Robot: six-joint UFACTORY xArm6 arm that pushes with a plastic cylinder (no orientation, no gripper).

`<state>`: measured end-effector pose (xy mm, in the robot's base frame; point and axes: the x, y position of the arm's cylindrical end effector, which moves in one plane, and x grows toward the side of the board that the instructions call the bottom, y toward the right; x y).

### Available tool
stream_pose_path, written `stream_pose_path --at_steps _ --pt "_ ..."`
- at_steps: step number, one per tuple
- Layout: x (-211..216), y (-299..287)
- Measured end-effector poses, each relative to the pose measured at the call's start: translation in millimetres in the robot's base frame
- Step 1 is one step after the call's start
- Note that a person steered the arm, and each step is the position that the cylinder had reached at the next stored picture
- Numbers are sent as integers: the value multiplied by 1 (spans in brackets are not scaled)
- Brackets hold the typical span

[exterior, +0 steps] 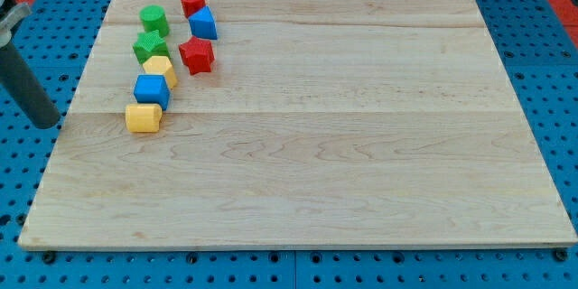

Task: Move the red star horizontally to the yellow hexagon

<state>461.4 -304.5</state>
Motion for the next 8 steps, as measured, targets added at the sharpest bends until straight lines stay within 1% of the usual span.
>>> stream_pose_path --at_steps 2,3,4,5,6,7,8 --pt "1 3" --pt "0 45" --pt "39 61" --pt "54 115" --pt "22 130" --pt "-10 159" --pt "-14 159"
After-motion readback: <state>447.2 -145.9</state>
